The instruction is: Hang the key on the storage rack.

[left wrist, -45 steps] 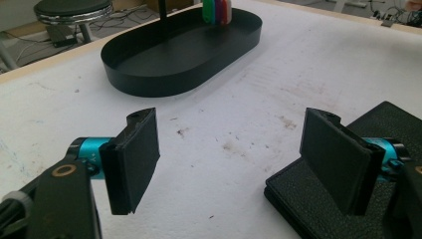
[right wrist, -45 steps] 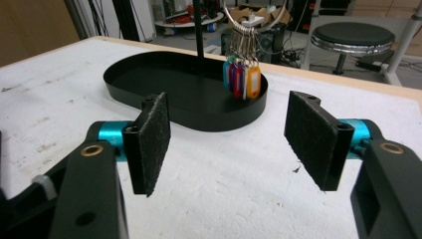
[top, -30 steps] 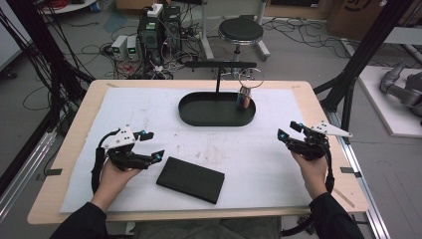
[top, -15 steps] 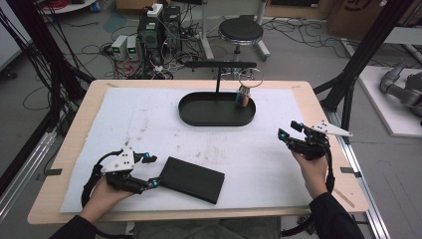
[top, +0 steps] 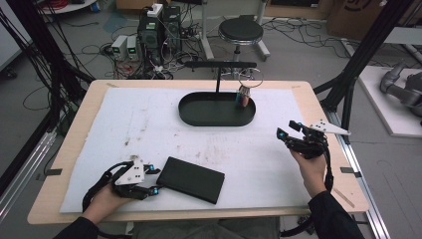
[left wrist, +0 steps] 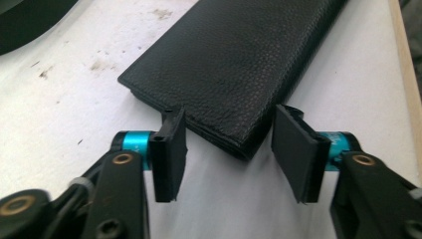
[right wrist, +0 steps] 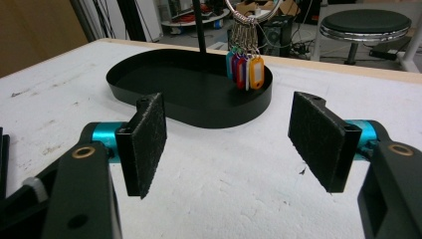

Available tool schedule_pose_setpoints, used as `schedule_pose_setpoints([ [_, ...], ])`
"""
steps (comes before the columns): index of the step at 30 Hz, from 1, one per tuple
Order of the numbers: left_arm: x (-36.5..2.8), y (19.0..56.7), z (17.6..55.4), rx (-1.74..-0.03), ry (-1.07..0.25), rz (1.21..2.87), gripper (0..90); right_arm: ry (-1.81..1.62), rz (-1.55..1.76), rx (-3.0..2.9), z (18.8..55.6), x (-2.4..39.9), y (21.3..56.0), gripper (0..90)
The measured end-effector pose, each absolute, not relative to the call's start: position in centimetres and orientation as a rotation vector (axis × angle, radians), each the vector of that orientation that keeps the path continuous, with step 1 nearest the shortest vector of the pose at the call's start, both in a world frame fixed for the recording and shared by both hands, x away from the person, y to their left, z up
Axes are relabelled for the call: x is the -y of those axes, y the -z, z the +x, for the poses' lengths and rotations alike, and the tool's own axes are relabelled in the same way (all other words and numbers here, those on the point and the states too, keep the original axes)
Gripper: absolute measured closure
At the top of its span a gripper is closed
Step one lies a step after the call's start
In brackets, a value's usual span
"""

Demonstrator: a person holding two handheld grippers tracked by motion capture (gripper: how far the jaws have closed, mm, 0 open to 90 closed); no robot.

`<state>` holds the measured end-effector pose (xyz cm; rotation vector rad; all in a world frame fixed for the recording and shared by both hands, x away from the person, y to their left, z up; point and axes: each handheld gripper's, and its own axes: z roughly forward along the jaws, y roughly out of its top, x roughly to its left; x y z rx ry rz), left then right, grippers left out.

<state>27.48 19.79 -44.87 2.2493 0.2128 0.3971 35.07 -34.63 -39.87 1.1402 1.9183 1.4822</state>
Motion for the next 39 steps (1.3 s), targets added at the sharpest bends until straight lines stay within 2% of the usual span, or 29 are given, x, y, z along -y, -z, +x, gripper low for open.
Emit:
schedule_pose_setpoints([
  [7, -19.3, 44.9, 27.0, -0.150, -0.459, 2.274, 54.6, -1.489, 1.148, -1.921, 35.1, 34.7, 39.9, 31.8],
  [13, -18.7, 44.4, 26.5, -0.098, -0.506, 2.315, 70.5, -1.482, 1.137, -1.932, 35.1, 34.4, 39.9, 32.6],
  [16, -18.1, 44.1, 26.6, -0.118, -0.475, 2.328, 74.9, -1.485, 1.129, -1.931, 35.2, 34.3, 39.9, 32.8],
  [21, -17.2, 43.4, 27.0, -0.175, -0.418, 2.314, 77.1, -1.494, 1.125, -1.934, 35.1, 34.3, 39.9, 33.9],
  [39, -17.8, 40.7, 29.3, -0.389, -0.282, 2.095, 79.5, -1.545, 0.998, -2.053, 35.1, 32.6, 39.9, 34.7],
])
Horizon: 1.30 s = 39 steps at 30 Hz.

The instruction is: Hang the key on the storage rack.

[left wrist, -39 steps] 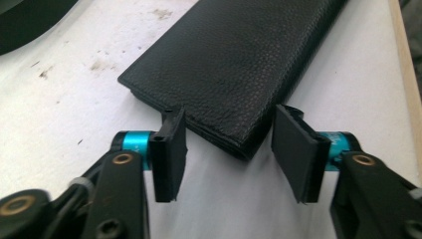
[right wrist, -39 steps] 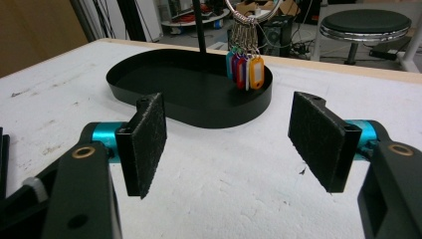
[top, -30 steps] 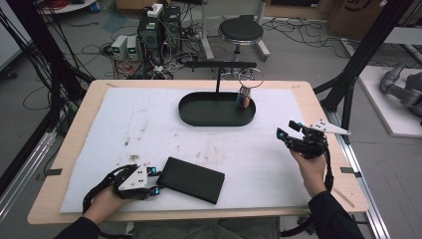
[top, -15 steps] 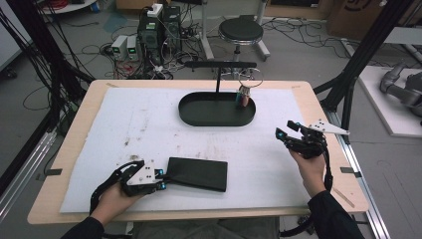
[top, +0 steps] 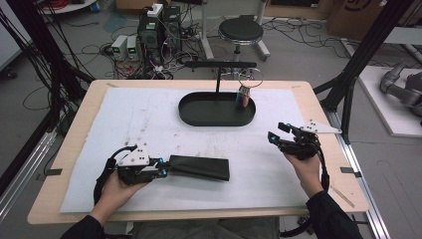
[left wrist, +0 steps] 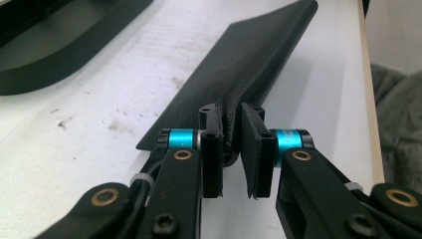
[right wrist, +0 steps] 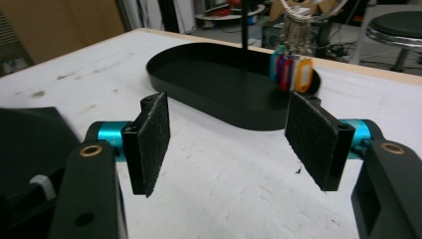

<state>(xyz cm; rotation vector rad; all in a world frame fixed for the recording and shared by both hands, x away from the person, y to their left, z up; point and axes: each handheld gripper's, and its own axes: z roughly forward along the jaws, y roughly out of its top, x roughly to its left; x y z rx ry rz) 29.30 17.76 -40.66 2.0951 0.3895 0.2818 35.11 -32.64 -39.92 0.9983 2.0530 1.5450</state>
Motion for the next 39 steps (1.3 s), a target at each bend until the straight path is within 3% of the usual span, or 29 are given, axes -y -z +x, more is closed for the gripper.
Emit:
schedule_pose_setpoints([
  [17, -16.5, 39.4, 33.2, -0.562, -0.180, 1.977, 79.8, -1.620, 0.765, -2.255, 35.1, 30.2, 40.4, 32.3],
  [30, -16.0, 39.2, 34.3, -0.585, -0.174, 1.964, 79.7, -1.584, 0.593, -2.442, 34.9, 26.2, 41.0, 31.9],
  [39, -15.9, 39.3, 35.0, -0.592, -0.153, 1.948, 79.6, -1.515, 0.555, -2.526, 35.8, 23.6, 42.1, 36.8],
])
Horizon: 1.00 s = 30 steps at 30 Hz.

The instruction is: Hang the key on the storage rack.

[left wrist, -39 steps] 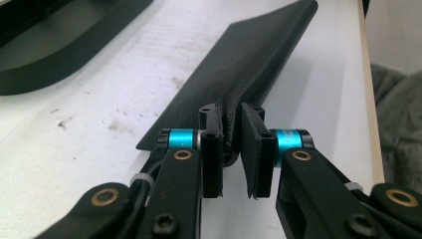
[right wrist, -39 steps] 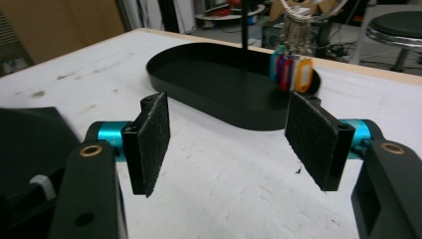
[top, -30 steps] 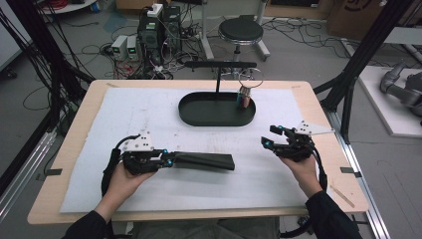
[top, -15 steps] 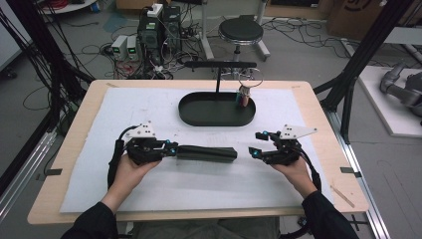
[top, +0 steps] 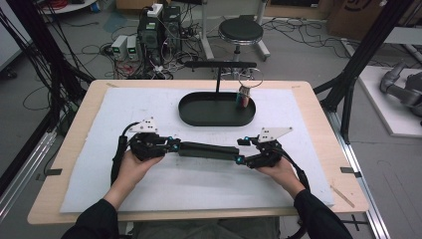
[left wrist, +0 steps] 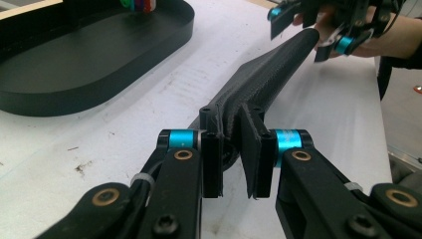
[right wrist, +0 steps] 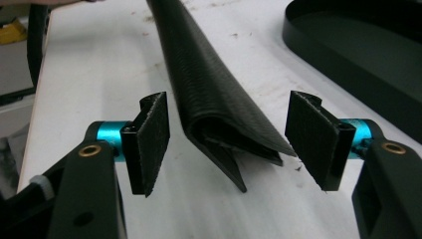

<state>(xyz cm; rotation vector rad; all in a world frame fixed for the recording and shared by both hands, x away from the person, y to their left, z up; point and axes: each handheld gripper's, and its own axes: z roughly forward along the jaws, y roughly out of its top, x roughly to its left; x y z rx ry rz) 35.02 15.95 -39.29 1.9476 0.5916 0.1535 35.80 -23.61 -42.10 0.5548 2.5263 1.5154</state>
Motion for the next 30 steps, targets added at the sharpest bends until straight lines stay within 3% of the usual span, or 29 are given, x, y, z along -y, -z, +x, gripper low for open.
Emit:
schedule_pose_setpoints([
  [6, -16.0, 39.4, 35.3, -0.595, -0.161, 1.929, 78.8, -1.468, 0.466, -2.574, 36.0, 22.3, 42.6, 61.4],
  [11, -15.9, 39.3, 35.2, -0.600, -0.209, 1.921, 72.1, -1.457, 0.435, -2.568, 35.9, 22.4, 42.4, 73.3],
  [14, -16.2, 39.3, 35.2, -0.601, -0.250, 1.918, 56.1, -1.467, 0.452, -2.581, 36.0, 22.7, 42.3, 74.8],
  [18, -16.7, 39.6, 35.2, -0.553, -0.254, 1.922, 45.6, -1.507, 0.473, -2.584, 36.2, 23.4, 42.0, 75.4],
  [25, -15.6, 39.8, 34.7, -0.403, -0.211, 1.946, 38.7, -1.583, 0.416, -2.587, 35.7, 23.9, 41.0, 75.8],
  [30, -15.0, 40.5, 34.8, -0.388, -0.193, 1.972, 35.9, -1.657, 0.392, -2.571, 35.4, 24.3, 40.4, 75.9],
])
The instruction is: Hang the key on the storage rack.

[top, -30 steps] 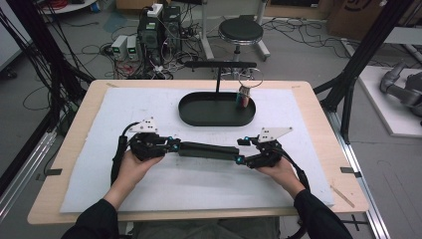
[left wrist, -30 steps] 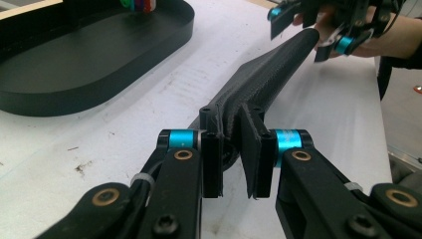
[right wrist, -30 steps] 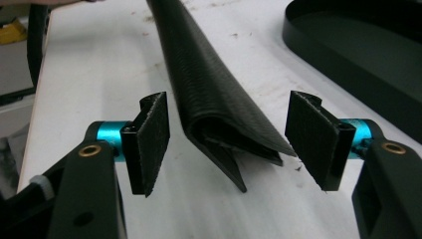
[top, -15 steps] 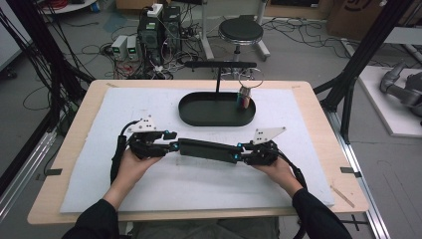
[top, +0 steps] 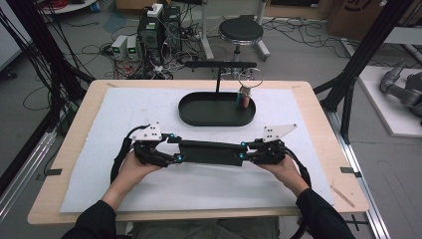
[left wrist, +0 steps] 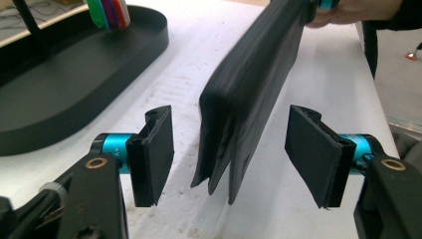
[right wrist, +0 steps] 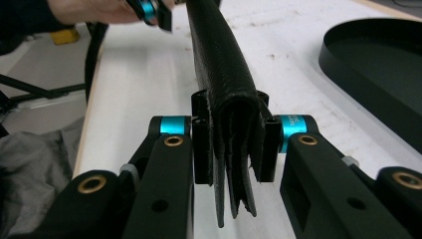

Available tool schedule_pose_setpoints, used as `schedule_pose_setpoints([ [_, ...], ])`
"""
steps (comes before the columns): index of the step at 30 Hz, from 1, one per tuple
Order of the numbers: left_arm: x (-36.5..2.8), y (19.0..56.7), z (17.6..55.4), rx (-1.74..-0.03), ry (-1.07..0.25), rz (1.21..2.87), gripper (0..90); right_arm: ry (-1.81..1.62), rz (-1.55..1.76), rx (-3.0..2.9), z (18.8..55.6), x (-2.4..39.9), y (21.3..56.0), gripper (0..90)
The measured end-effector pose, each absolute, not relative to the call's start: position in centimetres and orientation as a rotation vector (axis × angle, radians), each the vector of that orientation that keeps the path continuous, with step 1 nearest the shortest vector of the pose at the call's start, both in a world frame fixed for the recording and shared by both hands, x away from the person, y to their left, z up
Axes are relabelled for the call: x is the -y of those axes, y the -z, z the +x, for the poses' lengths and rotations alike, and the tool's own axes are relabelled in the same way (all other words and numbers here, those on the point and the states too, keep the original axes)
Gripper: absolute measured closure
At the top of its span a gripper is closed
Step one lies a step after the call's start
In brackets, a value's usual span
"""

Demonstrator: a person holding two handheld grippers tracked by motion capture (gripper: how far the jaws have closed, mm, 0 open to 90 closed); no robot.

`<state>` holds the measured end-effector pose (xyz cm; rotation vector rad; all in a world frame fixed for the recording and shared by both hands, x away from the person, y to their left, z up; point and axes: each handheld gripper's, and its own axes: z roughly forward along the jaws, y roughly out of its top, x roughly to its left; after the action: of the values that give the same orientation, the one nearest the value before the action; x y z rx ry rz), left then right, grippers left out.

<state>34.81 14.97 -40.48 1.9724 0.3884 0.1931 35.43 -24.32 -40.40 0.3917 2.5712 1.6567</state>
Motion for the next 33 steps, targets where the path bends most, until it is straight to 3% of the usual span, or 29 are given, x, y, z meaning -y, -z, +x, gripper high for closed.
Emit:
schedule_pose_setpoints([
  [8, -14.3, 41.0, 34.8, -0.312, -0.122, 1.924, 36.2, -1.728, 0.339, -2.583, 35.2, 24.6, 39.8, 75.9],
  [14, -13.9, 41.2, 34.3, -0.250, -0.109, 1.913, 60.1, -1.746, 0.317, -2.599, 35.1, 24.5, 39.8, 75.9],
  [18, -13.9, 41.2, 34.1, -0.228, -0.107, 1.890, 69.5, -1.763, 0.327, -2.591, 35.2, 24.7, 39.7, 75.9],
  [28, -13.5, 40.7, 33.5, -0.215, -0.168, 1.872, 73.2, -1.763, 0.328, -2.549, 35.2, 25.0, 39.6, 73.1],
  [32, -13.1, 40.5, 33.3, -0.217, -0.186, 1.866, 73.6, -1.755, 0.349, -2.513, 35.2, 25.3, 39.4, 65.1],
  [33, -13.0, 40.5, 33.3, -0.221, -0.189, 1.866, 73.6, -1.752, 0.360, -2.496, 35.2, 25.4, 39.3, 59.6],
])
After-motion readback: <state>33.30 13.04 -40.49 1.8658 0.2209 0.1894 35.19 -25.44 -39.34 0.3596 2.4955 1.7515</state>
